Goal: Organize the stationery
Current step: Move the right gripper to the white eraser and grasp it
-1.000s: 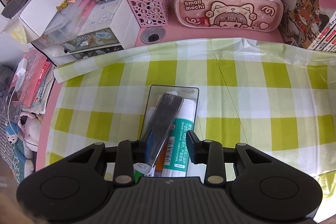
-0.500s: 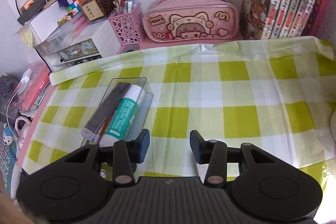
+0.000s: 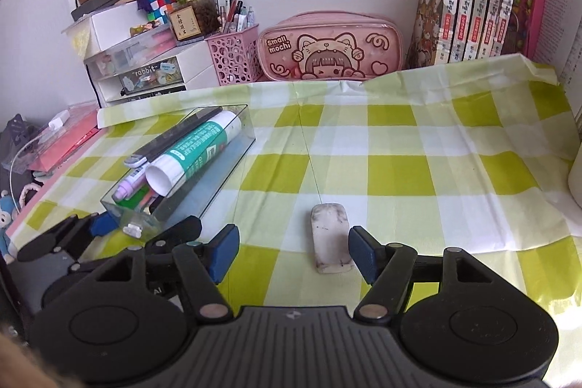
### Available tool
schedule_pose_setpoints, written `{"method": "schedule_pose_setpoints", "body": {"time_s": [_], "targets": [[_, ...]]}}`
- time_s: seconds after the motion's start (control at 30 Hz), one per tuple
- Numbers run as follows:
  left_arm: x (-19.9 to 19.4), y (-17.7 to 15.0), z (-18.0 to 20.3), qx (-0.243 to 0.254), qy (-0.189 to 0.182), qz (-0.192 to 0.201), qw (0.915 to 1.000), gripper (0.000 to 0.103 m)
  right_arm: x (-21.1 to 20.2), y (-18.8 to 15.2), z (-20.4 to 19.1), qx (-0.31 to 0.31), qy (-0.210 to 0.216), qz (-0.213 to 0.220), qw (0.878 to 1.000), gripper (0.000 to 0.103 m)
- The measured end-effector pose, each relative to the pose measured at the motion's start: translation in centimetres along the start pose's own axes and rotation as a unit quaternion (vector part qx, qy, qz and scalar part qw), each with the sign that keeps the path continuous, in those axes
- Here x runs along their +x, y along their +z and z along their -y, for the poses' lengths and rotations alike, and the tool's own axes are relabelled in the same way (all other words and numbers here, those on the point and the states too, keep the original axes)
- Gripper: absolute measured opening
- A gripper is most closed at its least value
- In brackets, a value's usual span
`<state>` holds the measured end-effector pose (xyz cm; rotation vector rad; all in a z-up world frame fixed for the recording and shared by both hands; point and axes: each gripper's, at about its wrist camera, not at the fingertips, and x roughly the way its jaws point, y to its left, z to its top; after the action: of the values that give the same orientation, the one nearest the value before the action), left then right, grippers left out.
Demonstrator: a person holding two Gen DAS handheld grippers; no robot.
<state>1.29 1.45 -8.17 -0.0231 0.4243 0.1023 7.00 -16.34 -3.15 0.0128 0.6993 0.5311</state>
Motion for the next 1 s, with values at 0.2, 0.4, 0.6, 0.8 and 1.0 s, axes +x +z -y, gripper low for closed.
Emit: {"method": "schedule_pose_setpoints", "body": {"time_s": [0.2, 0.4, 0.6, 0.8, 1.0], "targets": [[0.0, 0.0, 0.0, 0.000, 0.000, 0.000, 1.0000, 0.073, 0.3, -0.8, 0.8, -0.004, -0.010, -0.004, 1.000, 0.071], [0.0, 0.0, 0.0, 0.000, 0.000, 0.000, 1.0000, 0.073, 0.1, -1.5, 0.8, -0.011, -0.012, 0.016, 1.000, 0.071], [0.0, 0.0, 0.0, 0.000, 0.000, 0.000, 1.0000, 0.074, 0.0, -2.3, 0.1, -0.044, -0.027, 0.031, 0.998, 0.070], [0.0, 0.0, 0.0, 0.000, 0.000, 0.000, 1.0000, 0.074, -0.2, -2.3, 0.5, -0.039, -0.026, 0.037, 0.998, 0.055], [0.0, 0.0, 0.0, 0.000, 0.000, 0.000, 1.0000, 0.074, -0.3, -2.3, 0.4, -0.033, -0.017, 0.040, 0.999, 0.029]]}}
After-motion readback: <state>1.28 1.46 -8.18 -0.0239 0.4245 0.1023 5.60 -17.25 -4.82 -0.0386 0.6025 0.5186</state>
